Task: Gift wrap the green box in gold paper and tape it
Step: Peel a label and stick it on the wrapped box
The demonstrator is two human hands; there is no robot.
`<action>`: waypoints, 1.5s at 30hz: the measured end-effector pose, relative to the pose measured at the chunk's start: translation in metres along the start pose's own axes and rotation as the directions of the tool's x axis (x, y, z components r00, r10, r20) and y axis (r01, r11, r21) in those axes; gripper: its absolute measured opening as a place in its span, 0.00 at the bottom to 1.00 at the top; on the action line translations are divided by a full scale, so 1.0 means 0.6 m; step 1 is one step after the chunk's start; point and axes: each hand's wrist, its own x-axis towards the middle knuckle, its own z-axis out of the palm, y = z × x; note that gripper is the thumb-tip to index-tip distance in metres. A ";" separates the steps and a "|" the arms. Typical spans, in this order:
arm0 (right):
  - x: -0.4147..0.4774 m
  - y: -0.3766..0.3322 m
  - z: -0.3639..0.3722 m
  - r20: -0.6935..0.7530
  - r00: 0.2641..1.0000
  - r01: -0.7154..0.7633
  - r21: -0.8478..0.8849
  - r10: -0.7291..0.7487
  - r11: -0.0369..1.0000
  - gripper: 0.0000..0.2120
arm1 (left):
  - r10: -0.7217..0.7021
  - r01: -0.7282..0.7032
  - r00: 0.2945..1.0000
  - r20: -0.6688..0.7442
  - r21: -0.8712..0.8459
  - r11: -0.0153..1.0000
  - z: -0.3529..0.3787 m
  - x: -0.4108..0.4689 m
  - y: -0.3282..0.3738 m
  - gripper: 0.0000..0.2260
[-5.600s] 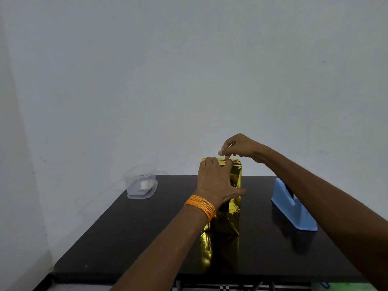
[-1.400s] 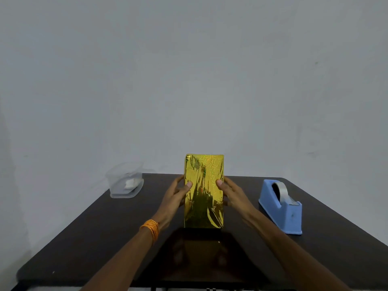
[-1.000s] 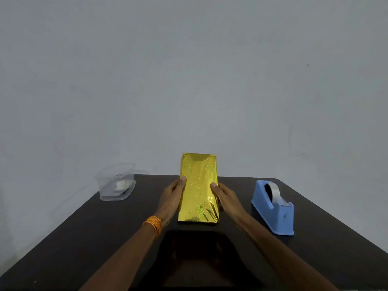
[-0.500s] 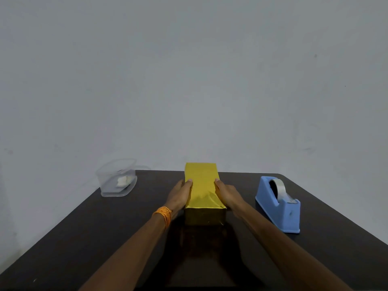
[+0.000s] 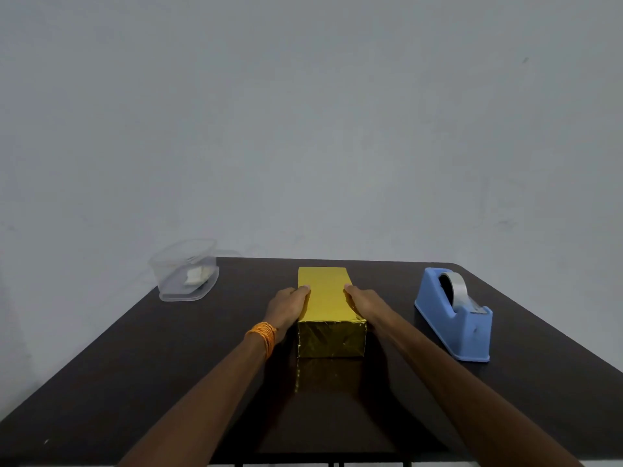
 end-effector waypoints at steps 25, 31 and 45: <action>0.012 -0.293 0.281 0.067 0.864 0.498 0.027 -0.498 0.867 0.15 | 0.056 -0.109 0.771 -0.634 -0.046 0.993 -0.411 -0.004 -0.045 0.09; 0.070 -0.313 0.397 0.164 0.863 0.478 0.037 -0.477 0.878 0.18 | 0.005 -0.052 0.816 -0.578 -0.065 0.997 -0.464 0.053 -0.099 0.13; 0.096 -0.293 0.430 0.026 0.875 0.483 0.005 -0.483 0.876 0.06 | -0.044 -0.021 0.915 -0.400 -0.157 0.987 -0.424 0.084 -0.114 0.24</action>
